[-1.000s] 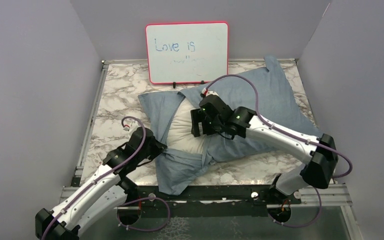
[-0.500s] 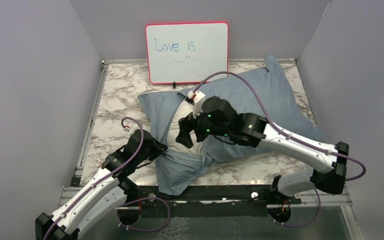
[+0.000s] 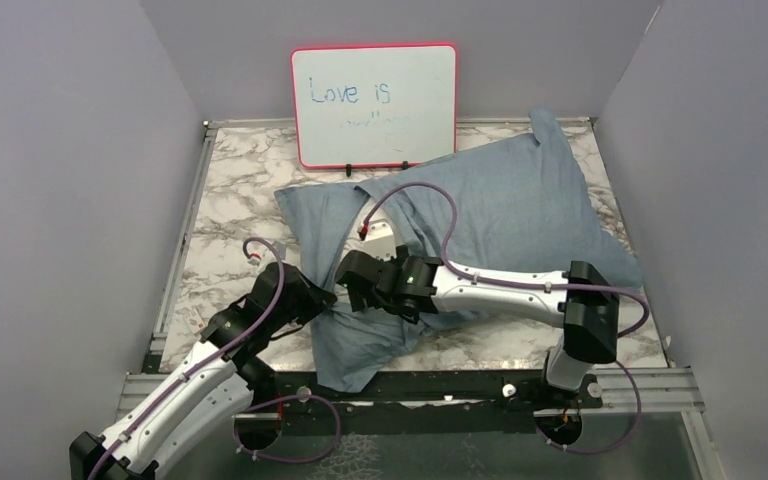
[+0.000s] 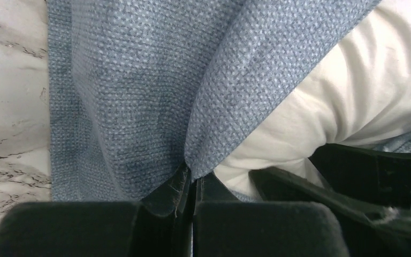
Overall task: Remove the pillowcase from the pillow
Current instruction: Remove the pillow from the pillowcase.
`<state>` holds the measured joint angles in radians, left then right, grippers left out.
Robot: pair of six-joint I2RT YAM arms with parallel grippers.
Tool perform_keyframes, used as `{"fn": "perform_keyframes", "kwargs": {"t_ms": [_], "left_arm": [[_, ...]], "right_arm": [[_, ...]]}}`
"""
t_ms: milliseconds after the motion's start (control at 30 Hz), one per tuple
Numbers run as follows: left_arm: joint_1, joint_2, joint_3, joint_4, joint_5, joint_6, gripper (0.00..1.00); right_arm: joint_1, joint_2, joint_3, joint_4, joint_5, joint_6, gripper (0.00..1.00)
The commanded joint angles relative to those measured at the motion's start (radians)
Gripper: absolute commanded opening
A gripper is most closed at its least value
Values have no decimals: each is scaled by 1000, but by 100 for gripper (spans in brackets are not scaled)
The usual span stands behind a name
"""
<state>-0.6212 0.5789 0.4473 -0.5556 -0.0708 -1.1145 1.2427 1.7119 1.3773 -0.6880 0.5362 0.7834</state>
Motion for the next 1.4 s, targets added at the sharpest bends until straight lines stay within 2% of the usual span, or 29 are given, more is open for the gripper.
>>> {"fn": "perform_keyframes", "kwargs": {"t_ms": [0, 67, 100, 167, 267, 400, 500, 600, 667, 733, 800, 833, 867, 1200, 1367], "left_arm": [[5, -25, -39, -98, 45, 2, 0], [5, -36, -37, -94, 59, 4, 2], [5, -45, -33, -87, 68, 13, 11], [5, -66, -19, -79, 109, 28, 33], [5, -99, 14, -76, 155, 43, 49], [5, -103, 26, -73, 252, 44, 63], [5, -75, 21, -45, 341, 61, 66], [5, -28, 23, -24, 383, 97, 65], [5, 15, 29, -23, 400, 129, 56], [5, 46, 33, -24, 411, 149, 40], [5, 55, 35, -25, 404, 152, 14], [5, 51, 34, -26, 393, 146, 4], [5, 42, 32, -26, 383, 138, 0], [5, -13, 13, -65, 341, 108, 0], [5, -21, 21, -78, 328, 117, 0]], "right_arm": [[-2, 108, -7, -77, 114, 140, 78], [-4, 137, 2, -77, 137, 148, 58], [-9, 143, 6, -63, 137, 126, 48], [-20, 124, -2, 22, 97, 49, 37], [-34, 80, -51, 154, 31, -8, 14], [-60, 76, -37, 186, -34, -7, 11], [-69, 91, -12, 177, -50, 2, 10], [-84, 83, -22, 209, -91, 15, 6], [-104, 66, -40, 232, -117, 30, 1], [-129, 46, -54, 249, -138, 39, 1], [-154, 20, -58, 253, -137, 35, 1], [-172, 6, -57, 251, -125, 30, 1], [-186, -9, -55, 250, -116, 23, 1], [-390, -184, -63, 241, -92, -64, 1], [-419, -234, -51, 215, -89, -112, 1]]}}
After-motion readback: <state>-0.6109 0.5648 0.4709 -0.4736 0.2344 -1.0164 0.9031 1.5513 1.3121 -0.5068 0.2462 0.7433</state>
